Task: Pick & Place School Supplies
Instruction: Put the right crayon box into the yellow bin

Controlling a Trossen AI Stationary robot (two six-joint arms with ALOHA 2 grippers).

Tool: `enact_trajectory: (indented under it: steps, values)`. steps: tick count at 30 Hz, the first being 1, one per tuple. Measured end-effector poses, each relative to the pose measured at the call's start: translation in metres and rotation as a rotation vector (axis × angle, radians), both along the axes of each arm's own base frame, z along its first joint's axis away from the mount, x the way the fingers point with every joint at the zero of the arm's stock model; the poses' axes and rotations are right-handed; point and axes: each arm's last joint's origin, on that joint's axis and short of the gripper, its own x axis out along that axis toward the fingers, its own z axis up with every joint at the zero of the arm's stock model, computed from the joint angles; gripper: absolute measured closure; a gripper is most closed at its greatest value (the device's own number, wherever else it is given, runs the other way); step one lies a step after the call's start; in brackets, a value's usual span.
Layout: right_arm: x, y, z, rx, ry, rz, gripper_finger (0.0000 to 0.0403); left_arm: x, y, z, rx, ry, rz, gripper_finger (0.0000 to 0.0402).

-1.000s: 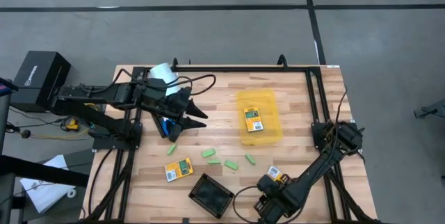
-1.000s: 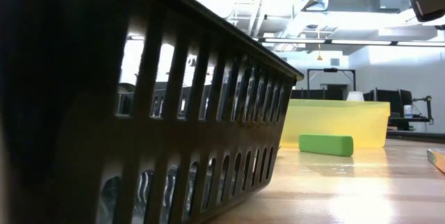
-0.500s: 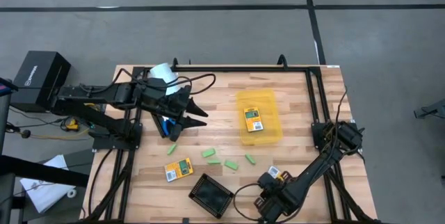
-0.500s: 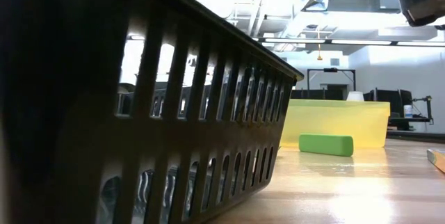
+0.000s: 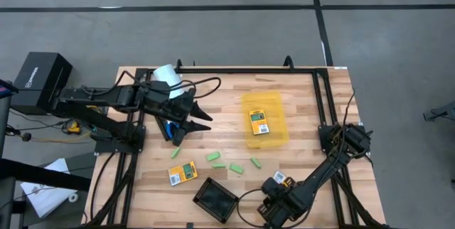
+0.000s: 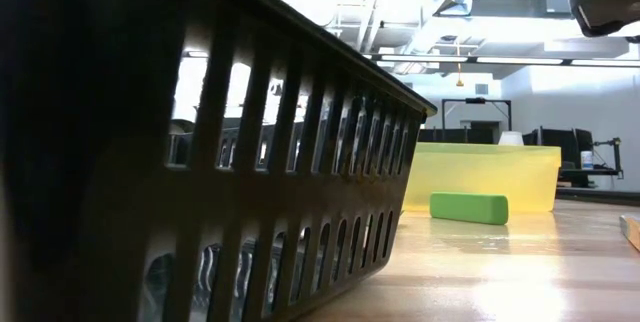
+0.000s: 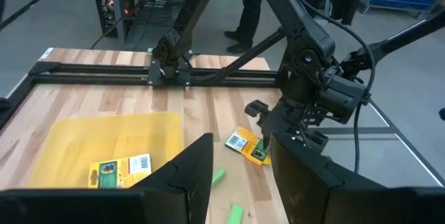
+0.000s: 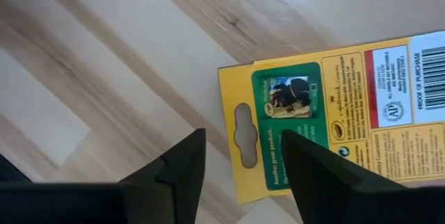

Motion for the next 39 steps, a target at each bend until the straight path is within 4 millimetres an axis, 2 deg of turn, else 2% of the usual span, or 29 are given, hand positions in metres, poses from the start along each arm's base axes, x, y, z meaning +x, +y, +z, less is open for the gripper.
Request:
enact_trajectory:
  steps: [11,15,18,22,24,28,33,39]
  values:
    - [-0.005,-0.006,-0.014,0.012,-0.009,-0.033,0.0246,0.000,-0.001,-0.001,0.063,-0.009,-0.026,0.0263]
    - [-0.005,-0.009,-0.017,0.009,0.005,-0.060,0.0261,0.002,0.000,-0.018,0.075,0.040,-0.028,0.0263]
    - [-0.005,-0.012,-0.017,-0.002,0.021,-0.068,0.0294,0.004,0.000,-0.038,0.073,0.099,-0.026,0.0263]
    - [-0.004,-0.015,-0.018,-0.009,0.038,-0.058,0.0378,0.006,-0.001,-0.065,0.052,0.152,-0.021,0.0263]
    - [-0.003,-0.015,-0.018,-0.007,0.039,-0.050,0.0391,0.004,-0.001,-0.069,0.043,0.138,-0.017,0.0263]
    - [-0.002,-0.016,-0.019,-0.006,0.032,-0.042,0.0399,0.001,-0.001,-0.063,0.019,0.050,-0.009,0.0263]
    - [0.002,-0.016,-0.008,0.011,-0.053,-0.049,0.0401,-0.010,0.002,-0.038,-0.032,-0.126,0.010,0.0263]
    - [0.005,-0.030,0.029,0.016,-0.184,-0.069,0.0403,-0.033,0.004,-0.013,-0.106,-0.268,0.071,0.0263]
